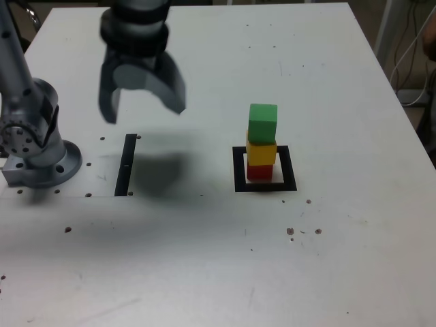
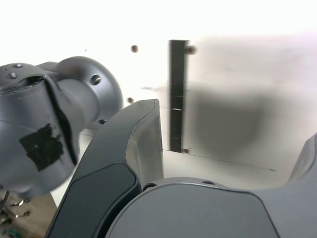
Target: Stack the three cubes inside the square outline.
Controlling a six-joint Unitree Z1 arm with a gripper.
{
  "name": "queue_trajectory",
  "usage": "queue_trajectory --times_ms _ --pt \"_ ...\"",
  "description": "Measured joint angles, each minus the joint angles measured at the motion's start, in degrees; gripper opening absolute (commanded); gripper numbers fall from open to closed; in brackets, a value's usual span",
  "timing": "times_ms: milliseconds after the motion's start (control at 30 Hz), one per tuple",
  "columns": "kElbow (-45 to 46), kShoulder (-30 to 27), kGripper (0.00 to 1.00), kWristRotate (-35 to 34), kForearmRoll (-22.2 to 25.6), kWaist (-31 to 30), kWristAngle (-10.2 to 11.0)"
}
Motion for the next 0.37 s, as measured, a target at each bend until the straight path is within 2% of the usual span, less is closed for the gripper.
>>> queue_trajectory --times_ms 133,367 --pt "4.06 -1.19 1.0 -0.2 -2.83 0.0 -0.84" --pt "13.78 -1.94 1.0 -0.45 -10.8 0.0 -2.34"
